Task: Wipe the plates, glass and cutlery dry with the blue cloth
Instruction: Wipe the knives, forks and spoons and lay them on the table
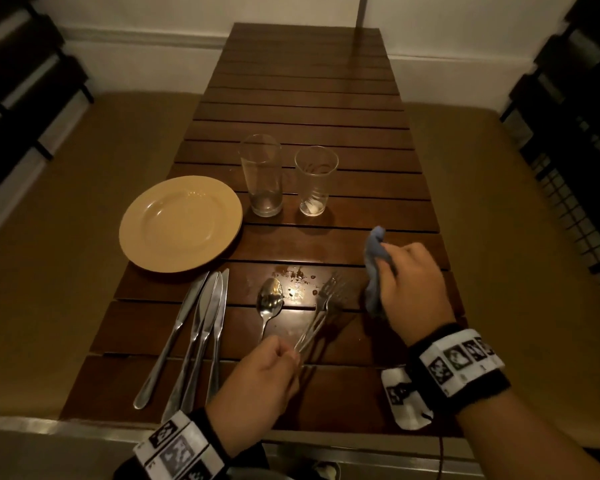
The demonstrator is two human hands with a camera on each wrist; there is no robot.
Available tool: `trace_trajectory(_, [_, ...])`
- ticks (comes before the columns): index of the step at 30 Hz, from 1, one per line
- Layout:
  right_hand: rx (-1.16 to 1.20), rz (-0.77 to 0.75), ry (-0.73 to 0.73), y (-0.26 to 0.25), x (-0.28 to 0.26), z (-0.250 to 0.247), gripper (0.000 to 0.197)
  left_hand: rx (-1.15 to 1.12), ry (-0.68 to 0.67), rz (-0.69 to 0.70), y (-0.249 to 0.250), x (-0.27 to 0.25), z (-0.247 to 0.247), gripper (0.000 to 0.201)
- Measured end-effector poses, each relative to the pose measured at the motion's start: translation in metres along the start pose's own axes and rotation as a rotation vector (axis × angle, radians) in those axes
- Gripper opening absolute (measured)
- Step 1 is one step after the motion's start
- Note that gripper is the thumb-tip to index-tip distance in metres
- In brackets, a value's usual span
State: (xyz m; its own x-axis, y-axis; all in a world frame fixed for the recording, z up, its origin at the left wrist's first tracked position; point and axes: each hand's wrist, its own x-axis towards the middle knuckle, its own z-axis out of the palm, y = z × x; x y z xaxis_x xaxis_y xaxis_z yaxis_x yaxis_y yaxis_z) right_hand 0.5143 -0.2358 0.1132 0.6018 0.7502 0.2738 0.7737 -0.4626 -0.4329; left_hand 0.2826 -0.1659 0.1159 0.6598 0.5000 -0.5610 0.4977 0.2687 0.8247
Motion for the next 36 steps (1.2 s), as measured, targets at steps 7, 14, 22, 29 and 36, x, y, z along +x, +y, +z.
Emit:
trace_trajectory(7, [0.121, 0.180, 0.037, 0.031, -0.038, -0.035, 0.017, -0.047, 0.055, -0.184, -0.028, 0.010, 0.005, 0.021])
trace_trajectory(14, [0.252, 0.275, 0.057, 0.044, -0.075, -0.054, 0.020, 0.329, 0.094, -0.091, -0.036, 0.023, 0.016, 0.022])
trace_trajectory(22, [0.440, 0.456, -0.060, 0.046, -0.096, -0.058, 0.024, 0.670, 0.241, -0.006, -0.032, 0.027, 0.043, 0.015])
trace_trajectory(29, [0.498, 0.452, -0.084, 0.043, -0.098, -0.062, 0.023, 0.997, 0.246, -0.041, -0.022, 0.030, 0.055, 0.017])
trace_trajectory(36, [0.531, 0.447, -0.089, 0.041, -0.099, -0.065, 0.020, 1.125, 0.313, 0.024, -0.008, 0.042, 0.053, 0.019])
